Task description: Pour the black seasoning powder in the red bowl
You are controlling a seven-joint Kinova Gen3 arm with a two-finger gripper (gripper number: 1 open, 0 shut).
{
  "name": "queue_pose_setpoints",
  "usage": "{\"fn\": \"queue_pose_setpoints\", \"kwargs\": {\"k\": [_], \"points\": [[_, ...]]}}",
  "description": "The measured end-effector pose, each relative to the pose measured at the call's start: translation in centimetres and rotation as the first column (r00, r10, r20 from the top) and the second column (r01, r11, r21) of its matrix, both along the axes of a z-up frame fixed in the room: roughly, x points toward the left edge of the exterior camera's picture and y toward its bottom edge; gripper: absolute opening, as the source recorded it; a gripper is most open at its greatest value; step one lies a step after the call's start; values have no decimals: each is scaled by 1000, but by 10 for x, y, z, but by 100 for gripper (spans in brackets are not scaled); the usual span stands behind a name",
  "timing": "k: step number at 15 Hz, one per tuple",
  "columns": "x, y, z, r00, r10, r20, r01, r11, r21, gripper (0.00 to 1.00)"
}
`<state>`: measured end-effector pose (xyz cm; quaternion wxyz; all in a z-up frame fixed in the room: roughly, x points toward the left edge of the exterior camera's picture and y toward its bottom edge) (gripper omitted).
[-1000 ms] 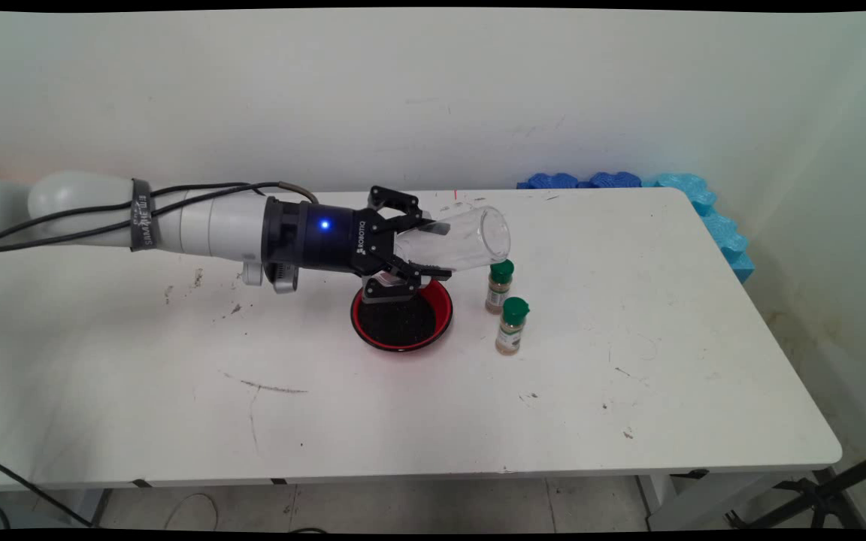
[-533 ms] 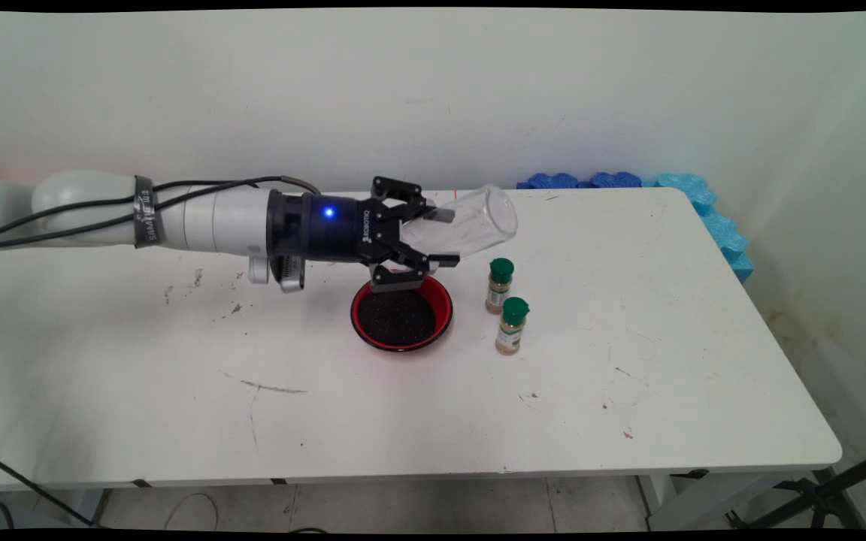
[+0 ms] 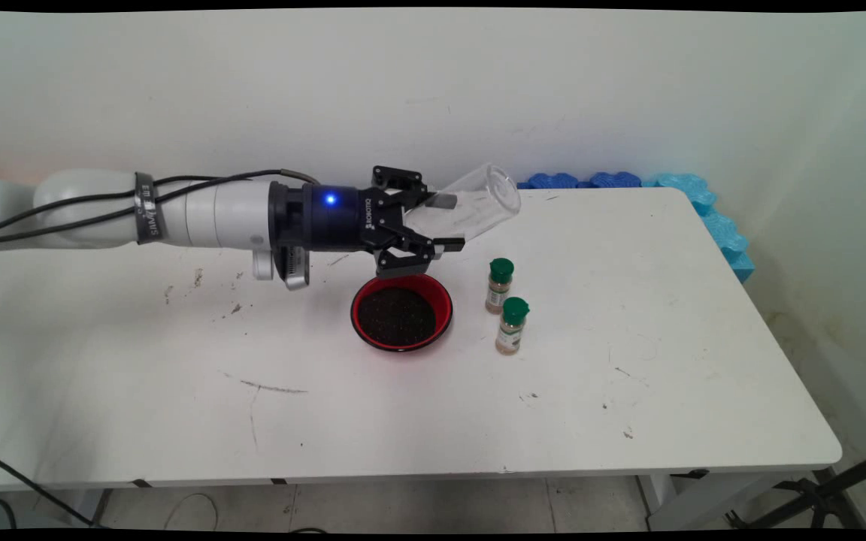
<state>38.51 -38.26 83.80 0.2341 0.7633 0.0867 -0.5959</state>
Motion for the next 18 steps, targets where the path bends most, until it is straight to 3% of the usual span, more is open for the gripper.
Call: {"fn": "queue_pose_setpoints", "kwargs": {"k": [13,18], "points": [[2,-2,2,997,45,-66,-43,999,33,0],[3,-3,0,998,38,-53,-38,999,5,0]]}}
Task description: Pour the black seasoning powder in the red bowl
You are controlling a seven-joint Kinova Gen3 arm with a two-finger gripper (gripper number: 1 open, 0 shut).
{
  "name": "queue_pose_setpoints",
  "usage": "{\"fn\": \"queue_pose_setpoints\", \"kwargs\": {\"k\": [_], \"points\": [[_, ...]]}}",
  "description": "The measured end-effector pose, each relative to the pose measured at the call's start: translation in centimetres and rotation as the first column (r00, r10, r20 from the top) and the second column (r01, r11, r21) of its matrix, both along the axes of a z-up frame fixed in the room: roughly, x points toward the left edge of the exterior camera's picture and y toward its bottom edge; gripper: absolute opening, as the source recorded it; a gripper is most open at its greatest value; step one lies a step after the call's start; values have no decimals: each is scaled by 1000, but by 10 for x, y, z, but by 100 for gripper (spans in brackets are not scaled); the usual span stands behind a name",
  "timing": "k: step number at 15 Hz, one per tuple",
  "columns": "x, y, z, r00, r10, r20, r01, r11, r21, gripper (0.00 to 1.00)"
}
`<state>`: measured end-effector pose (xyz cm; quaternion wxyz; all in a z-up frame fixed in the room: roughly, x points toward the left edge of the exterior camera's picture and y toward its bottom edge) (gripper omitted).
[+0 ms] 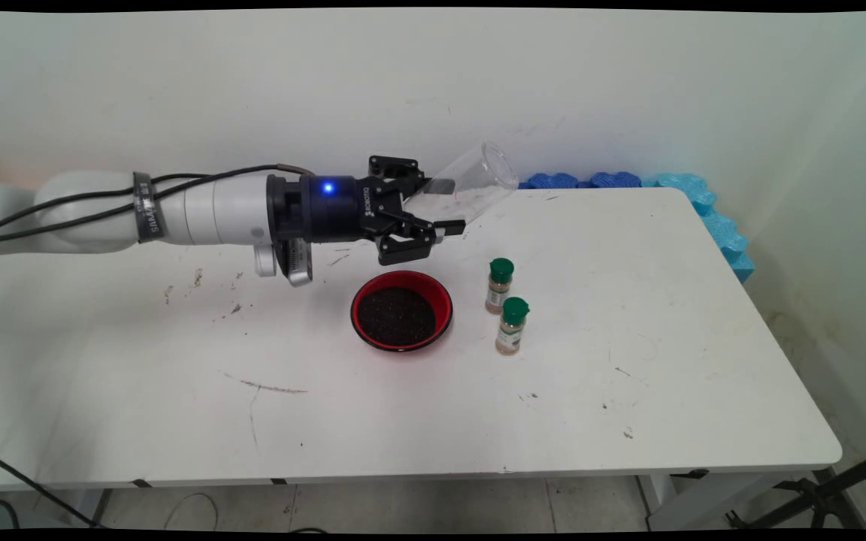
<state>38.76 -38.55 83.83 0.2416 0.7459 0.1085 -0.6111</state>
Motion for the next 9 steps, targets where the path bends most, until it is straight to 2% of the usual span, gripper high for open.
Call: {"fn": "queue_pose_setpoints", "kwargs": {"k": [2,4,7,9], "points": [[3,-1,-2,999,-20,44,23,998,-61,0],[9,-3,-5,992,-50,117,67,987,-146,0],[17,-7,-8,975,-77,209,128,962,-242,0],[23,-9,-5,958,-91,271,176,934,-312,0]]}}
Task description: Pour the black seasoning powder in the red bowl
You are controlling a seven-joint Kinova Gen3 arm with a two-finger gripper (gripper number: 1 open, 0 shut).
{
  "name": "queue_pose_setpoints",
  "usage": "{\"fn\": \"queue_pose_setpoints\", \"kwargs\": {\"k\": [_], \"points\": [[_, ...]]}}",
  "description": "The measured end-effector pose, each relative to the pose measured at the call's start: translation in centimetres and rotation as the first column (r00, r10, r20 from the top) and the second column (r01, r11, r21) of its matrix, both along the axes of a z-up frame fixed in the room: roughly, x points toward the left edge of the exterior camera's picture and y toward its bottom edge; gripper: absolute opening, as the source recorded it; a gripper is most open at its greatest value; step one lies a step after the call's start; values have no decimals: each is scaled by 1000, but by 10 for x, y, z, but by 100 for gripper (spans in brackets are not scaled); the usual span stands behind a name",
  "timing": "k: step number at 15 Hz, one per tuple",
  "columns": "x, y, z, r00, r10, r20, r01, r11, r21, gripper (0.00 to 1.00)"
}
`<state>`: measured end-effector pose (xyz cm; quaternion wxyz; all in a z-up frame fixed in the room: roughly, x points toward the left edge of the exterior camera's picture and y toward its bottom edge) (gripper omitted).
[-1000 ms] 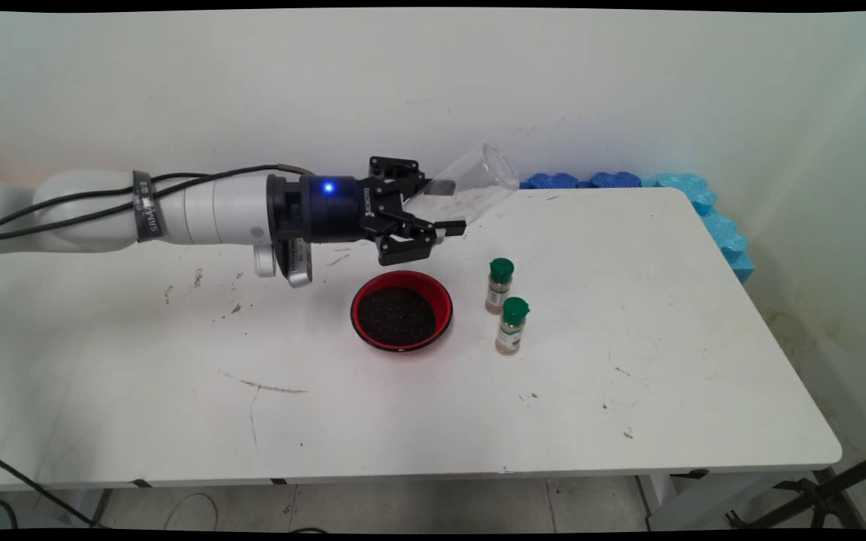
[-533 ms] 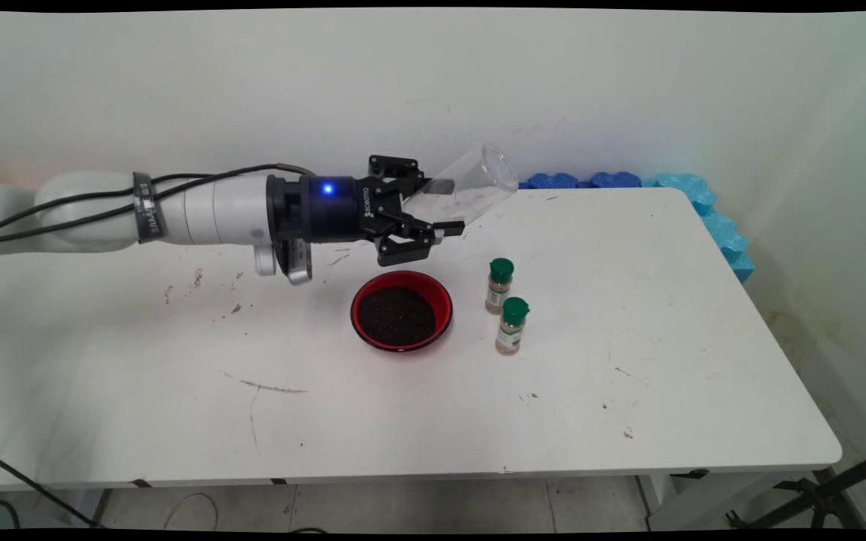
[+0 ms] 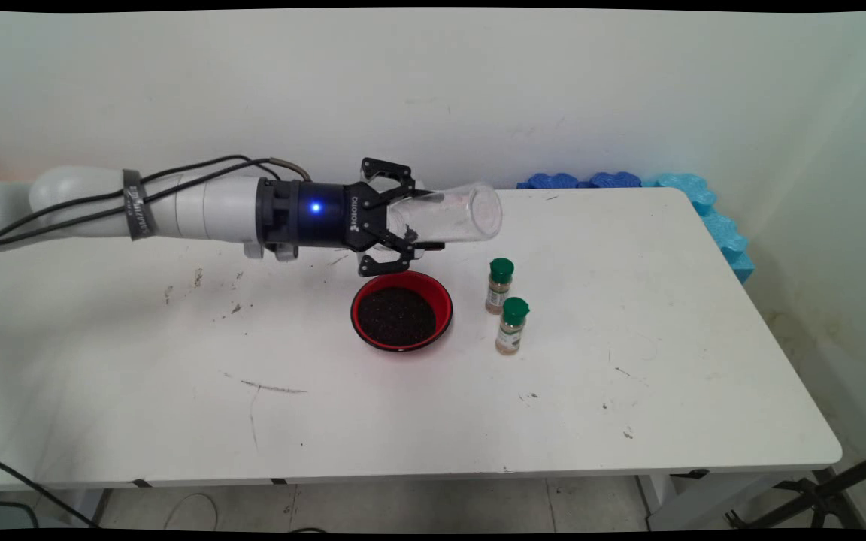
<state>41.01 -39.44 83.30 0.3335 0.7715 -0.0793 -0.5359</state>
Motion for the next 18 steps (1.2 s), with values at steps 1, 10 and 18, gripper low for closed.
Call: {"fn": "queue_pose_setpoints", "kwargs": {"k": [1,10,18], "points": [[2,-1,3,999,-18,28,20,999,-46,0],[27,-5,58,957,-108,269,218,881,-421,0],[67,7,116,877,-118,465,430,623,-653,0]]}}
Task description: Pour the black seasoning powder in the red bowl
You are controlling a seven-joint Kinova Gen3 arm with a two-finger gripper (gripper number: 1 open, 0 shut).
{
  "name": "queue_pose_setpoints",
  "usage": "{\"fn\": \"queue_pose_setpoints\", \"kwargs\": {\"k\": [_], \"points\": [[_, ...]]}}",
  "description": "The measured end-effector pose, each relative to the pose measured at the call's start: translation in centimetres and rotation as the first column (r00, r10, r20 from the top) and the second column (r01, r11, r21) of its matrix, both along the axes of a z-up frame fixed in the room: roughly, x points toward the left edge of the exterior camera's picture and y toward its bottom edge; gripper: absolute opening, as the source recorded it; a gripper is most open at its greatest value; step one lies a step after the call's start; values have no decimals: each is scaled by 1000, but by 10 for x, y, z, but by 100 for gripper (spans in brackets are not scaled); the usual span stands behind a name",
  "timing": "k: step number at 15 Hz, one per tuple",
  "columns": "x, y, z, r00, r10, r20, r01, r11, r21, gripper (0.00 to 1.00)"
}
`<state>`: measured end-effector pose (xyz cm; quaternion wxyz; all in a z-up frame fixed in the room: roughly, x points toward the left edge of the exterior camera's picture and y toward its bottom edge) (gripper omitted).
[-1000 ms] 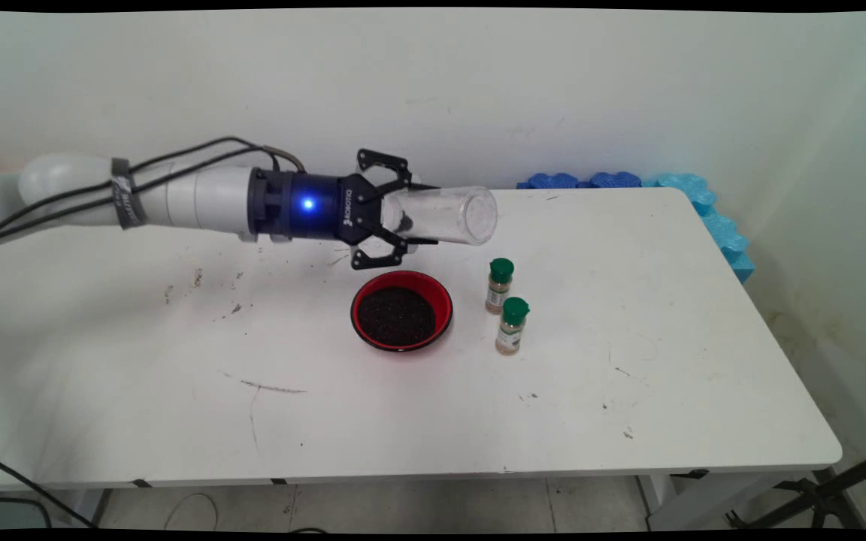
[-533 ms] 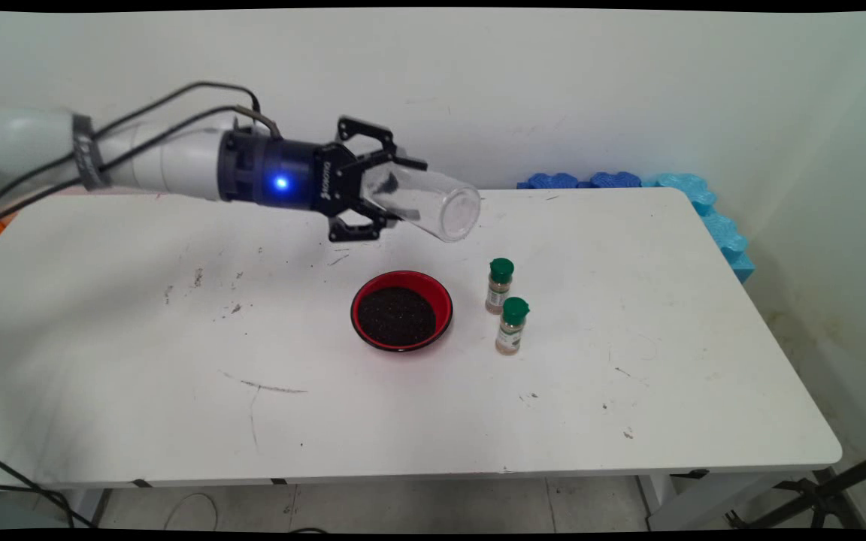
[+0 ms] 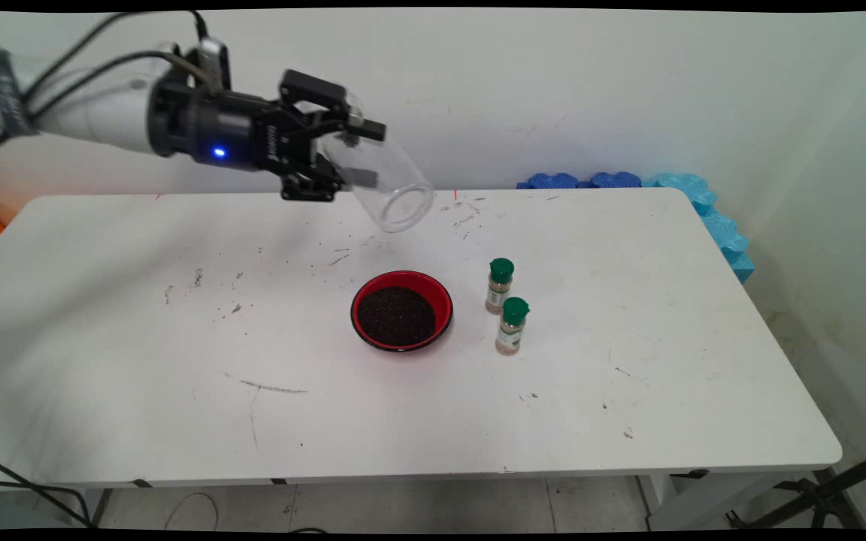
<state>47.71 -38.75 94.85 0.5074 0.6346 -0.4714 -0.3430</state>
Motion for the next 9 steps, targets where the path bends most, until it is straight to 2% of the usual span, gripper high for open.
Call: {"fn": "queue_pose_setpoints", "kwargs": {"k": [2,4,6,8,9], "points": [[12,5,12,998,-43,49,48,995,-90,0],[23,9,20,993,-71,96,85,984,-153,0],[38,13,30,983,-97,154,130,966,-222,0],[49,17,36,972,-115,206,172,943,-285,0],[54,18,39,964,-126,233,198,926,-320,0]]}}
